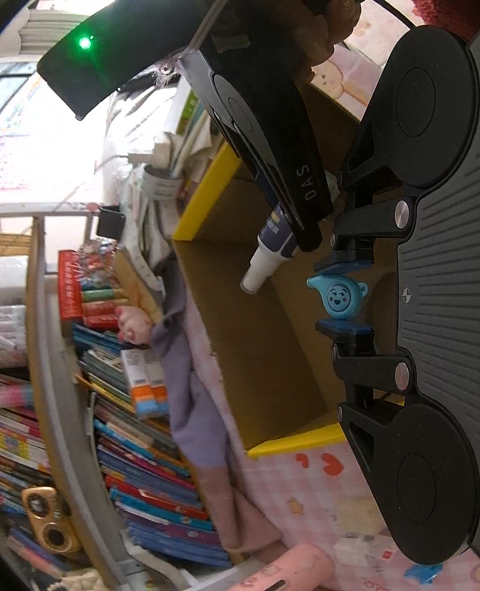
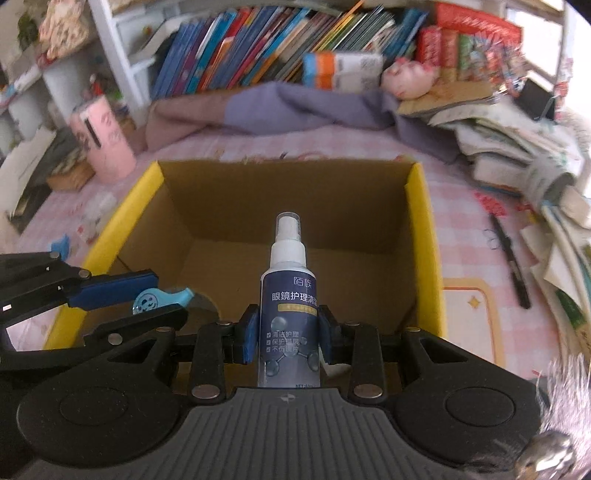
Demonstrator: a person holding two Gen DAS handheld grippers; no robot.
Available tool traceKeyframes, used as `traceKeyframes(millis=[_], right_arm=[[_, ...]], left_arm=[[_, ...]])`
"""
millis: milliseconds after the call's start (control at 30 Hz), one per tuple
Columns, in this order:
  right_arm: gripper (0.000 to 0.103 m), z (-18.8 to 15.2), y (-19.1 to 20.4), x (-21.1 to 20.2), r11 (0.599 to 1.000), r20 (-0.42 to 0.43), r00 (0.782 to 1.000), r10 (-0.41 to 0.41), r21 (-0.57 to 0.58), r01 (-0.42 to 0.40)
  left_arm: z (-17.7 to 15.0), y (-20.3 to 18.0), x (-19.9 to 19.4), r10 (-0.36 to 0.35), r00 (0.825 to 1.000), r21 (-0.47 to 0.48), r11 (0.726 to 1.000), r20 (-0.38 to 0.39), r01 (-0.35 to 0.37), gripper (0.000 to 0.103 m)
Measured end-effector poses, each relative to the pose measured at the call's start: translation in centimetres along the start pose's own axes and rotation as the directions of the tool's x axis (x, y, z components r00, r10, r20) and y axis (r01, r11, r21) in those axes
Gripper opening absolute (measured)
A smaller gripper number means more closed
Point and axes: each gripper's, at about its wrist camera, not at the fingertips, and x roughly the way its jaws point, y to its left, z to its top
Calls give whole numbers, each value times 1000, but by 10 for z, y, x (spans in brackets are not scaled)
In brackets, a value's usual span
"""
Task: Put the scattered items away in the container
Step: 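Lower the clip and spray bottle into the yellow box with both tools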
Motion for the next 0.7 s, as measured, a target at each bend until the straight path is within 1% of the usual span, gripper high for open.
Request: traceKeyframes(millis=[100, 300, 433, 600, 700], right_arm=[[30, 1, -2, 9, 1000, -29, 999, 21, -11, -21], [30, 4, -6, 22, 998, -83, 995, 58, -25, -60], [30, 4, -3, 23, 997, -98, 993, 68, -41, -73], [31, 4, -4, 23, 996, -103, 992, 75, -46, -80], [31, 3, -4, 22, 996, -103, 992, 76, -47, -81]], left_arm=[[-1, 0, 6, 11, 1000, -8, 1000, -22, -11, 25], [-2, -5, 14, 32, 998, 5, 999, -54, -31, 25], [-4, -8, 18, 35, 997, 2, 999, -71, -35, 25], [-5, -10, 18, 45, 997, 0, 999, -68, -45, 25], [-5, -10, 16, 61, 996, -1, 998, -61, -62, 28]])
